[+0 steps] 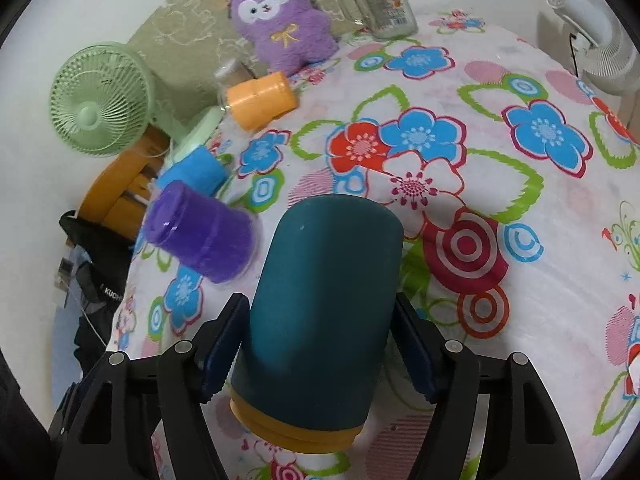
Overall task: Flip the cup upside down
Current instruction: 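Close the right gripper around the teal cup's body, then lift the teal cup with the right gripper and rotate its yellow rim downward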
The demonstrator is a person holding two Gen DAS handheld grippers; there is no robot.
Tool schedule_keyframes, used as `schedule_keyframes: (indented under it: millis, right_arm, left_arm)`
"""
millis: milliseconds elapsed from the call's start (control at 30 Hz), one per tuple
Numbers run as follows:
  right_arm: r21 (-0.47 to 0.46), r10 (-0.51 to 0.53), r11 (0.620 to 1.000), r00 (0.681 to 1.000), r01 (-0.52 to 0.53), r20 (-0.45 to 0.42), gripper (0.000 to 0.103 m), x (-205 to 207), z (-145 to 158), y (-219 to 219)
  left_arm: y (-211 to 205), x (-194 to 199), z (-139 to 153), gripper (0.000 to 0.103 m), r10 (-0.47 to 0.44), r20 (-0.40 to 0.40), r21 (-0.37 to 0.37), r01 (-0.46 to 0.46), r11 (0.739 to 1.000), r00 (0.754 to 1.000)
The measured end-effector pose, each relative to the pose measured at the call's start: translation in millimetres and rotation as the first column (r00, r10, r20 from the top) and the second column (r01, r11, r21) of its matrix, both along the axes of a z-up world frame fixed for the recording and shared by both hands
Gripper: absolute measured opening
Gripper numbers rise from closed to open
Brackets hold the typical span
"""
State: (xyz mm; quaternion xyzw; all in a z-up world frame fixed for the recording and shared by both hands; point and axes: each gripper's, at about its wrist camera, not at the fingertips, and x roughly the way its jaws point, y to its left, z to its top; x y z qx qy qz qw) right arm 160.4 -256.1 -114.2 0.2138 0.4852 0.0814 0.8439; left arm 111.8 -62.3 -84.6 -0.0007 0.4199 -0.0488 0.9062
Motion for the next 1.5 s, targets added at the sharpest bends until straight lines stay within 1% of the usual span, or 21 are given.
schedule_keyframes:
  millis: [267, 400, 633, 733, 967, 1167, 1267, 1500]
  right_arm:
    - [0.021, -0.001, 1.000, 1.000, 0.000, 0.029, 0.070, -13, 12, -5]
    - [0.021, 0.014, 1.000, 0.999, -0.015, 0.048, 0.069, -22, 21, -3]
    - [0.052, 0.069, 0.996, 0.995, -0.073, 0.067, 0.069, -36, 32, 5]
    - [0.065, 0.090, 0.993, 0.994, -0.094, 0.067, 0.069, -40, 34, 10]
    - [0.134, 0.162, 0.976, 0.985, -0.170, 0.063, 0.069, -53, 38, 23]
    - [0.169, 0.230, 0.957, 0.972, -0.236, 0.053, 0.069, -63, 36, 41]
    - [0.186, 0.260, 0.947, 0.965, -0.263, 0.038, 0.069, -68, 31, 46]
    - [0.242, 0.288, 0.929, 0.958, -0.282, 0.010, 0.069, -74, 19, 50]
  left_arm:
    - [-7, -7, 4, 0.103, -0.027, -0.010, 0.005, 0.027, 1.000, 1.000]
    - [-11, -14, 7, 0.103, -0.037, -0.002, 0.011, 0.037, 0.999, 0.999]
    - [-11, -33, 17, 0.103, -0.065, 0.014, 0.028, 0.065, 0.998, 0.998]
    - [-7, -45, 23, 0.103, -0.058, 0.038, 0.037, 0.056, 0.998, 0.998]
    - [6, -68, 37, 0.103, -0.054, 0.057, 0.058, 0.050, 0.997, 0.997]
    - [19, -85, 44, 0.103, -0.035, 0.073, 0.071, 0.030, 0.997, 0.997]
    - [25, -93, 41, 0.103, -0.029, 0.055, 0.075, 0.025, 0.997, 0.998]
    - [33, -109, 29, 0.103, -0.018, 0.012, 0.109, 0.017, 0.994, 1.000]
